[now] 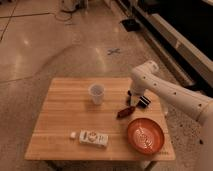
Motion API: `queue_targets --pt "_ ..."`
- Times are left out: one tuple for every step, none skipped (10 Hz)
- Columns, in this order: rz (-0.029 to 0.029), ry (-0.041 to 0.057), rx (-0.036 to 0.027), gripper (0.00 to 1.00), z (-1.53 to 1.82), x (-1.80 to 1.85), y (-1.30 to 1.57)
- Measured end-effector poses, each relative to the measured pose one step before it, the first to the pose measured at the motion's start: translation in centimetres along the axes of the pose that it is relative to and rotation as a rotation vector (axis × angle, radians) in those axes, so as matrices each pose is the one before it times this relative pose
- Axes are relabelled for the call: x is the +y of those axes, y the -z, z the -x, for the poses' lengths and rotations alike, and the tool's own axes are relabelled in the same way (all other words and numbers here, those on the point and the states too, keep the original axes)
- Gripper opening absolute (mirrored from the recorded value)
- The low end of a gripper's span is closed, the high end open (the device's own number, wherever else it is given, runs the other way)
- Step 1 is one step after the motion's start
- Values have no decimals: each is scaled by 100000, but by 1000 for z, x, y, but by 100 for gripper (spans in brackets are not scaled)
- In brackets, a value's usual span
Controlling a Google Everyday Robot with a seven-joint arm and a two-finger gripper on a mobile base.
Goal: Place the eraser in the ceramic cup
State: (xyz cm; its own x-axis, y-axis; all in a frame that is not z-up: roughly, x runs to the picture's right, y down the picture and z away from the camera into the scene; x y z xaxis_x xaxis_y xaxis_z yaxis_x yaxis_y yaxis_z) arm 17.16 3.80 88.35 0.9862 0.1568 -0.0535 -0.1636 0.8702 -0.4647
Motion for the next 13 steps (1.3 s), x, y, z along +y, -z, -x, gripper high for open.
queue_targets --pt "491 -1107 222 65 -91 -632 -630" --pt "276 -1375 9 65 -60 -713 -504" --pt "176 -2283 -99 65 -441 -789 -370" --pt "287 -2475 11 65 -690 -712 -317" --pt "309 -1952 97 65 -643 -507 -274" --pt "316 -1839 92 65 -471 -519 -416" --pt "437 -1531 169 65 -292 -382 -359" --pt "390 -1164 189 65 -297 -254 -196" --pt "628 -1269 506 65 -358 -306 -284" --pt "448 -521 306 65 -71 -172 -197" --pt "664 -275 49 65 177 -112 -259" --pt "981 -119 372 65 132 -36 -308" --pt "1074 -25 239 65 95 32 -288"
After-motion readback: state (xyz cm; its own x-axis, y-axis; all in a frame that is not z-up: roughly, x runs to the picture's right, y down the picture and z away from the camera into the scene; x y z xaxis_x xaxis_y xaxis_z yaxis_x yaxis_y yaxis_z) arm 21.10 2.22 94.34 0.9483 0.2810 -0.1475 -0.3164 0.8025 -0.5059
